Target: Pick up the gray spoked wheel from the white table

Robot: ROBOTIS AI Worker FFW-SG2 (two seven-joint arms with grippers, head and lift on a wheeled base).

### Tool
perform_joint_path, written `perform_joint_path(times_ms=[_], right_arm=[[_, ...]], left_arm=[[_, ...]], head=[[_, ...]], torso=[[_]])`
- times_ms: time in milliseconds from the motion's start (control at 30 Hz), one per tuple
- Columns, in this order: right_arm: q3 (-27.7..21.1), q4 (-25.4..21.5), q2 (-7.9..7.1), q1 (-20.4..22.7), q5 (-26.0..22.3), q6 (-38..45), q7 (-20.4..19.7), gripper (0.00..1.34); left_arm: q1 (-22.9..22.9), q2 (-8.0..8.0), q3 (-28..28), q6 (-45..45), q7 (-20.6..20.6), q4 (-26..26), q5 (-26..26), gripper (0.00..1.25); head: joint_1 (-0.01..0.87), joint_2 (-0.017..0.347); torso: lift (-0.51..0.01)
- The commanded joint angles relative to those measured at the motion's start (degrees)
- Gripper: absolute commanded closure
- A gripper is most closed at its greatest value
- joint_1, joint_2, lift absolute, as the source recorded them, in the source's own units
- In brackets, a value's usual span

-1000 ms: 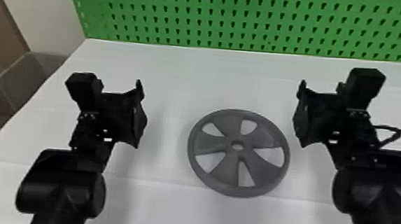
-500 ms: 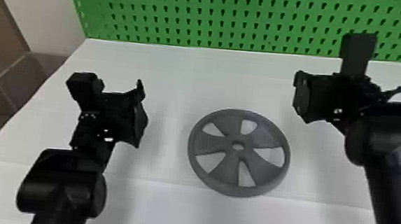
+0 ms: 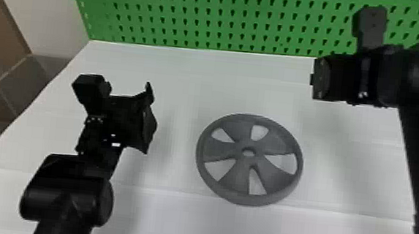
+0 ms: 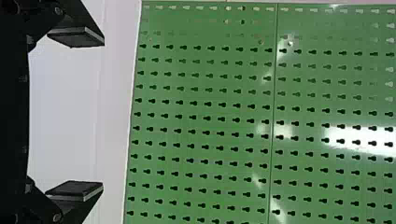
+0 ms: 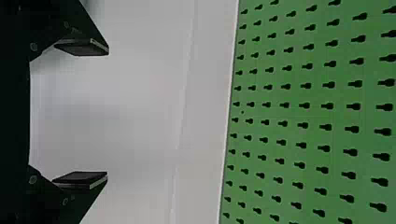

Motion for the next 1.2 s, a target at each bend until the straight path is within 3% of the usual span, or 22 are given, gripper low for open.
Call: perform_joint_path(times_ms=[0,167,267,333,533,700,1167], right_arm=[[0.7,5.3,0.24,-4.6,0.2,5.4,0.0,0.33],[-1.2,11.2,0.33,-8.1,-1.6,9.7,0.0,0.33],[-3.1,15.2,-0.46,-9.4,-6.1,9.9,0.0,0.33],[-3.4,16.9,-0.90,-10.6,-6.4,11.8,0.0,0.33],[-1.2,20.1,-2.39,-13.0,-6.1,15.8,0.0,0.33],[0.9,23.2,-4.15,-14.2,-9.3,18.5,0.1,0.33],[7.2,30.8,-6.52,-16.5,-16.8,19.1,0.1,0.33]], left_arm=[[-0.2,0.00,-0.2,0.3,0.0,0.0,-0.3,0.19],[-0.2,0.00,-0.4,0.6,0.0,0.0,-0.6,0.19],[-0.4,0.00,-0.5,0.8,0.0,0.1,-0.7,0.19],[-0.6,0.00,-0.7,1.0,0.0,0.1,-1.0,0.19],[-0.8,0.00,-1.0,1.2,0.0,0.4,-1.2,0.19],[-1.3,0.09,-1.7,1.4,0.0,0.9,-1.5,0.19],[-2.1,0.53,-3.1,1.7,0.0,1.7,-1.6,0.19]], head=[[0.779,0.143],[0.779,0.143],[0.779,0.143],[0.779,0.143],[0.779,0.143],[0.779,0.143],[0.779,0.143]], torso=[[-0.084],[-0.084],[-0.084],[-0.084],[-0.084],[-0.084],[-0.084]])
